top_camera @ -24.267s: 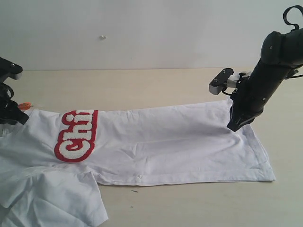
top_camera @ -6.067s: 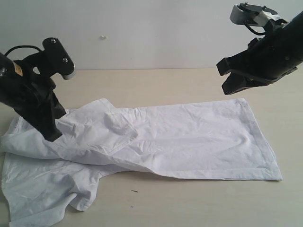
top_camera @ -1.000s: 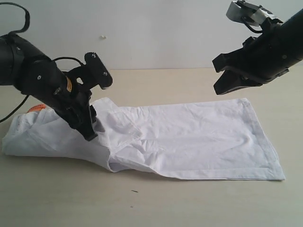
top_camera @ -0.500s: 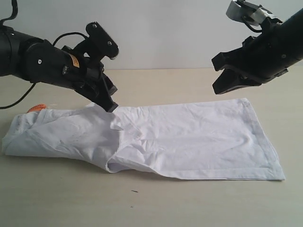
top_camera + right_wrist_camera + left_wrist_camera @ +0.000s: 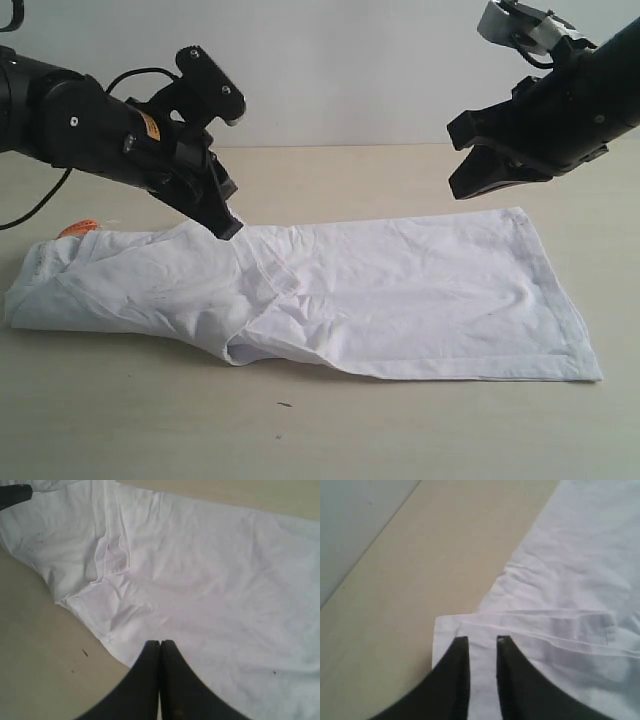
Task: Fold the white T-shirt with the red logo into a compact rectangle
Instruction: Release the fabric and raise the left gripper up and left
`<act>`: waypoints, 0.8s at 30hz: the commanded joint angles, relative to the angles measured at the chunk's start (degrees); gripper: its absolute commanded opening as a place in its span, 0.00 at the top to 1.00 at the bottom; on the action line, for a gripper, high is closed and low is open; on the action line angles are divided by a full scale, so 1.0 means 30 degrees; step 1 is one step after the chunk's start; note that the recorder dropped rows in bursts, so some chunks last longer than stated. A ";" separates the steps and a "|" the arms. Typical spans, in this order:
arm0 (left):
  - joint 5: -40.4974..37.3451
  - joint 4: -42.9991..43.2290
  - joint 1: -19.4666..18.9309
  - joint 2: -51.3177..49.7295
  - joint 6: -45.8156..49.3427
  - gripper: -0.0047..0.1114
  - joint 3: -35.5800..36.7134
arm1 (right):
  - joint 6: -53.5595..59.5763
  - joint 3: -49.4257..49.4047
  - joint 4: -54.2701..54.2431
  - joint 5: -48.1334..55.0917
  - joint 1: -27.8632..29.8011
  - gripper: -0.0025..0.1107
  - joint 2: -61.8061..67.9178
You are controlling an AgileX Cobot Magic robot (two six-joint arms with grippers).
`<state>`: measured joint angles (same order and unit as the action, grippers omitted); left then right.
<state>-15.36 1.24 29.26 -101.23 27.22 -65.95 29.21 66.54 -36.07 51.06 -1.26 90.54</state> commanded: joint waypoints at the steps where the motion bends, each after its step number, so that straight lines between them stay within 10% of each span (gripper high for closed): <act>1: -0.1361 -0.0032 -0.0031 0.1221 -0.0097 0.96 -0.0073 | 0.0365 0.0103 -0.0121 -0.0033 -0.0039 0.98 -0.0189; 24: -0.1728 -0.0207 -0.0031 0.6390 -0.2803 0.96 0.3087 | 0.0898 -0.2704 0.0476 -0.4866 -0.0039 0.98 -0.7437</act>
<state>-20.87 1.10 29.26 -82.51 19.93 -58.17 31.50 59.52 -34.89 39.30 -1.26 70.21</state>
